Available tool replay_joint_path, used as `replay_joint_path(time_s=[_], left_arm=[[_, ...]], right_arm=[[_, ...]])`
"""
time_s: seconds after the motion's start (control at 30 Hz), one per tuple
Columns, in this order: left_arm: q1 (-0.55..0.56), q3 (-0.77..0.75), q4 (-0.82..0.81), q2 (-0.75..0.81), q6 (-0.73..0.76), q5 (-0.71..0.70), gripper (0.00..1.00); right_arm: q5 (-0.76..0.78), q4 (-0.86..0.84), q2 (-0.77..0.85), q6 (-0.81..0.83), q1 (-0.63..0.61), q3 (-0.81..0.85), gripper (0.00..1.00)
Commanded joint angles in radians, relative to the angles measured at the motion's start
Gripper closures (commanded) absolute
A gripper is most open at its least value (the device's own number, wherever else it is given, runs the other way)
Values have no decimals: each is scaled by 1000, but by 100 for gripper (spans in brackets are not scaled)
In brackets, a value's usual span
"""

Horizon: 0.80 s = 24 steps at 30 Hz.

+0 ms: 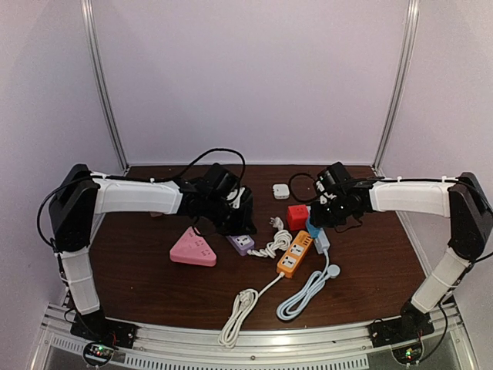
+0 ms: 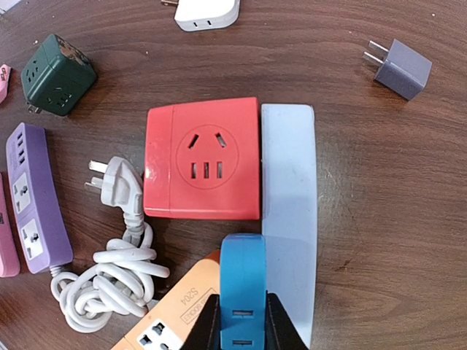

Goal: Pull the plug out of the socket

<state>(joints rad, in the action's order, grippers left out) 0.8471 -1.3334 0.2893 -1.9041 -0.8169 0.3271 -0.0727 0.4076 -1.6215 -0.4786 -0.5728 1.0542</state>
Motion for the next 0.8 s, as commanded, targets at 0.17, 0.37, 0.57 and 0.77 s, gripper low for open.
replay_joint_path(time_s=[0.17, 0.37, 0.57, 0.77], left_arm=[[39, -108, -29, -86, 19, 52, 98], [53, -135, -29, -111, 16, 57, 98], [53, -142, -30, -107, 15, 58, 98], [51, -143, -28, -89, 11, 23, 97]], right_arm=[[56, 39, 56, -44, -50, 36, 97], [46, 25, 121, -48, -49, 47, 97], [-17, -10, 128, -46, -53, 34, 97], [-96, -110, 133, -63, -55, 0, 97]])
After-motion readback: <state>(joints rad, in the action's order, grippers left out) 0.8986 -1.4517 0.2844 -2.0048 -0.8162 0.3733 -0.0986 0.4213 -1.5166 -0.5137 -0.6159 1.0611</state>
